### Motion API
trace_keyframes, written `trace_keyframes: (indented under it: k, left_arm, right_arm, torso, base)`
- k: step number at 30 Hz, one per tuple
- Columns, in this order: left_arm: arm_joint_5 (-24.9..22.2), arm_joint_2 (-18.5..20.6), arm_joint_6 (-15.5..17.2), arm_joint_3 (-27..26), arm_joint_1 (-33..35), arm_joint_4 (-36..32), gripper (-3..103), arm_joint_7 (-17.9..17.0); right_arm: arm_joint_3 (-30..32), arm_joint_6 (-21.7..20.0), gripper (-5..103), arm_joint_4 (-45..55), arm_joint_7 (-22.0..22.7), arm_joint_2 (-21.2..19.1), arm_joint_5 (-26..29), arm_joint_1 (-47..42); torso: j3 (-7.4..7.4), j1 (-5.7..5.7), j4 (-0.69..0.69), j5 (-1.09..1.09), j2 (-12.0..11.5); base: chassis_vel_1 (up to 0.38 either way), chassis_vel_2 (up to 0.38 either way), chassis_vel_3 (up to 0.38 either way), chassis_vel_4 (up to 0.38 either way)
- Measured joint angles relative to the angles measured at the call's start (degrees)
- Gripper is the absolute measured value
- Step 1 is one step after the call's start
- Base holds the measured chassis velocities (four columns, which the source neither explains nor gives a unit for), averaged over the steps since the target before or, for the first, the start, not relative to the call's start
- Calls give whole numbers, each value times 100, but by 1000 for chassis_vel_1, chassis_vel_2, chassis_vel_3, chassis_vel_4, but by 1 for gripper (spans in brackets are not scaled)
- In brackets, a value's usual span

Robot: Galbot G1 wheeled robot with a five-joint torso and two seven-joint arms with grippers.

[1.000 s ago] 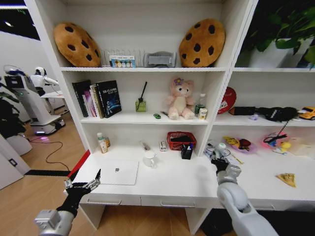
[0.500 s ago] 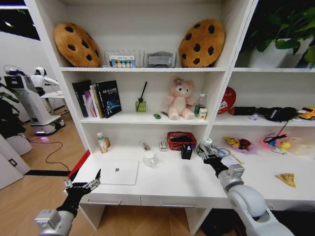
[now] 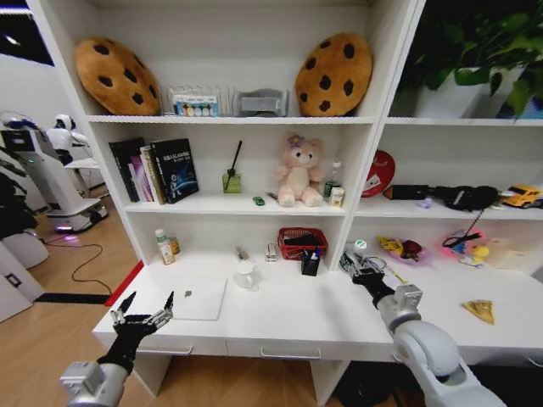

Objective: Organize the objects on the table.

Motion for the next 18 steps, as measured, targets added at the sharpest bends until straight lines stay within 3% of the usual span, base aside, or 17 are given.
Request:
trace_keyframes:
  k: [18]
  left_arm:
    - [0, 0, 0, 0, -1, 0, 100, 0]
  right_arm:
    - [-347, 65, 25, -85, 133, 2, -153, 168]
  torso:
    - [-1, -1, -1, 0, 0]
  base:
    - [-329, -333, 326, 331]
